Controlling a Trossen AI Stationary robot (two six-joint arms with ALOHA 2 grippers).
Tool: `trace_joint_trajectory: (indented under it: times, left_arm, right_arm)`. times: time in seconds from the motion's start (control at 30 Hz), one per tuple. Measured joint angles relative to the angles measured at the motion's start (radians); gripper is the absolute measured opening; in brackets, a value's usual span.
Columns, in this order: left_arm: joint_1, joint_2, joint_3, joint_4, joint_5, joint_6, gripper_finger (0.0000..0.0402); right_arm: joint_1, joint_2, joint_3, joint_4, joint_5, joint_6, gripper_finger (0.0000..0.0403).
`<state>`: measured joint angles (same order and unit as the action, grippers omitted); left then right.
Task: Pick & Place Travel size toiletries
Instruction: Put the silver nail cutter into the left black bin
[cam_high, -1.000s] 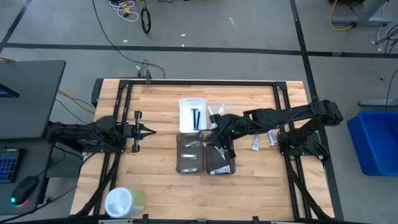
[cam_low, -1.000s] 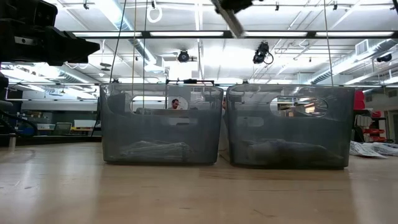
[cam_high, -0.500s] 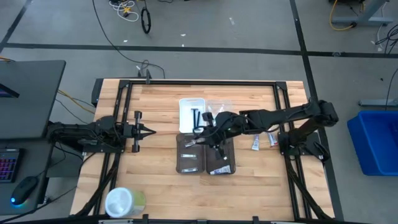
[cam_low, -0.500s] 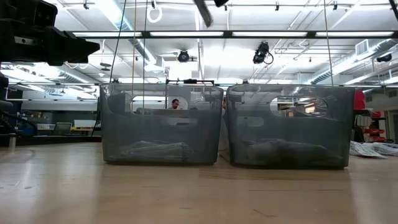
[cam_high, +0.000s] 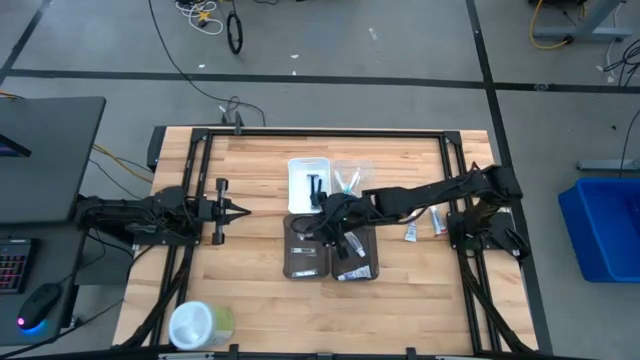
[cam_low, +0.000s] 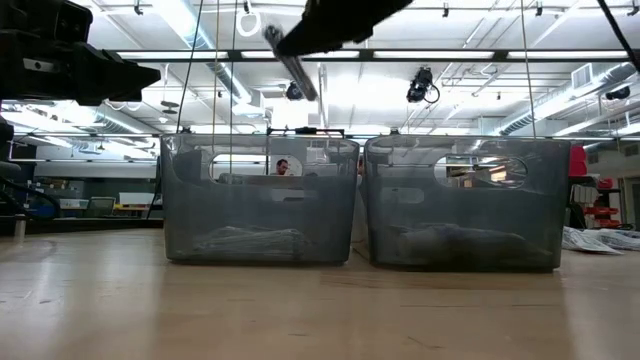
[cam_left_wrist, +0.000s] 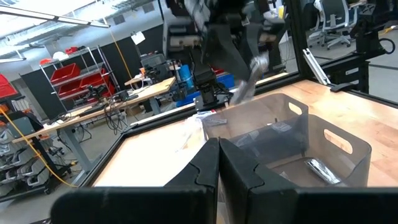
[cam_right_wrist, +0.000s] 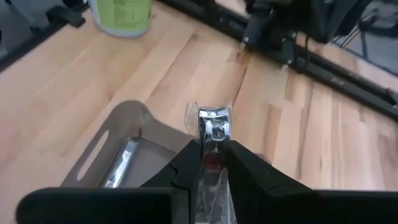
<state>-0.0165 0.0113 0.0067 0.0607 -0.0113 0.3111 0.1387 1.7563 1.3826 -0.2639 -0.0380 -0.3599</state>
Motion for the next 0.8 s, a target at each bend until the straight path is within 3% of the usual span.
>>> trace_joint_trajectory:
  times: [0.6,0.8]
  left_arm:
    - [0.0,0.0,0.0,0.0,0.0,0.0,0.0016]
    - [0.0,0.0,0.0,0.0,0.0,0.0,0.0016]
  right_arm:
    - [0.027,0.151,-0.002,0.028,0.001,-0.076,0.0071]
    - [0.026,0.156,-0.002,0.036,0.01,-0.076,0.0099]
